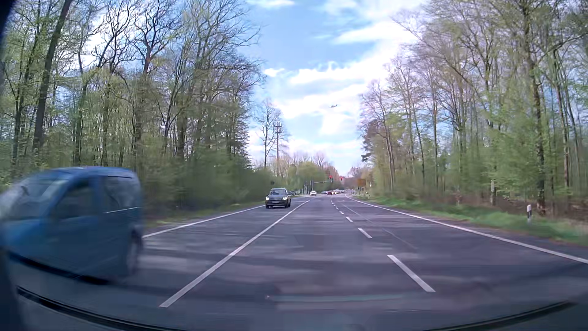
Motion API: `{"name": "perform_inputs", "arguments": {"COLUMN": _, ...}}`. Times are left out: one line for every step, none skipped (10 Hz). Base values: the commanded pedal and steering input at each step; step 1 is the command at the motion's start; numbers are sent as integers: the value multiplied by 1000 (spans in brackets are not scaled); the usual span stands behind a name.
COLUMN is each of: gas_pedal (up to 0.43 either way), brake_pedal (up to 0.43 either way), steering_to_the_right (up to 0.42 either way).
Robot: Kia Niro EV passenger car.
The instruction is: Follow the waypoints while adhering to traffic rules and regulations
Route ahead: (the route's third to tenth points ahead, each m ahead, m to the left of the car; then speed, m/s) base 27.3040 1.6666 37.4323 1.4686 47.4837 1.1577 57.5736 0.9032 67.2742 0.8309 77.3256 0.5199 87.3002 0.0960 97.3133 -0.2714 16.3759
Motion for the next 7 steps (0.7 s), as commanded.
{"name": "perform_inputs", "arguments": {"gas_pedal": 0, "brake_pedal": 0, "steering_to_the_right": -3}}
{"name": "perform_inputs", "arguments": {"gas_pedal": 0, "brake_pedal": 18, "steering_to_the_right": -3}}
{"name": "perform_inputs", "arguments": {"gas_pedal": 0, "brake_pedal": 43, "steering_to_the_right": -3}}
{"name": "perform_inputs", "arguments": {"gas_pedal": 0, "brake_pedal": 73, "steering_to_the_right": -2}}
{"name": "perform_inputs", "arguments": {"gas_pedal": 0, "brake_pedal": 79, "steering_to_the_right": -1}}
{"name": "perform_inputs", "arguments": {"gas_pedal": 0, "brake_pedal": 91, "steering_to_the_right": -1}}
{"name": "perform_inputs", "arguments": {"gas_pedal": 0, "brake_pedal": 104, "steering_to_the_right": -1}}
